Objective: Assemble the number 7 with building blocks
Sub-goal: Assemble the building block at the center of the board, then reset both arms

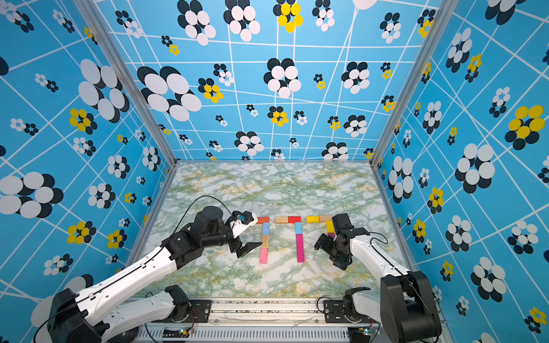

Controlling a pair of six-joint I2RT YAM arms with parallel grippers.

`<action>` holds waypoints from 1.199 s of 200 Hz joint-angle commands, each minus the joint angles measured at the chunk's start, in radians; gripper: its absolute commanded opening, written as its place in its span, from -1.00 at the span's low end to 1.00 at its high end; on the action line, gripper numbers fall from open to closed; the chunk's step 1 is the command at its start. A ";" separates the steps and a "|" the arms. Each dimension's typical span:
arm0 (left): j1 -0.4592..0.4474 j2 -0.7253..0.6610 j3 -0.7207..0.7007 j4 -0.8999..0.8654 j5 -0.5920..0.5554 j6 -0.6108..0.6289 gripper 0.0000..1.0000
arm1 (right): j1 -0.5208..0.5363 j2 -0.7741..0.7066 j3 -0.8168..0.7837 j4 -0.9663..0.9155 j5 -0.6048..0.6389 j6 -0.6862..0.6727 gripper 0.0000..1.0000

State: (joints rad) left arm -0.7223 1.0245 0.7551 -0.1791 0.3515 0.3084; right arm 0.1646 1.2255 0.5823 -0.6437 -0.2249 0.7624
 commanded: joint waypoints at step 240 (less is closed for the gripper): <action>0.284 -0.036 0.122 0.074 0.101 -0.413 0.98 | -0.024 0.016 0.727 -0.097 0.198 -0.300 0.98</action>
State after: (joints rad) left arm -0.4767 1.0042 0.7799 -0.0891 0.4034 0.0315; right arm 0.1547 1.2297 1.2648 -0.7891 -0.0643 0.5728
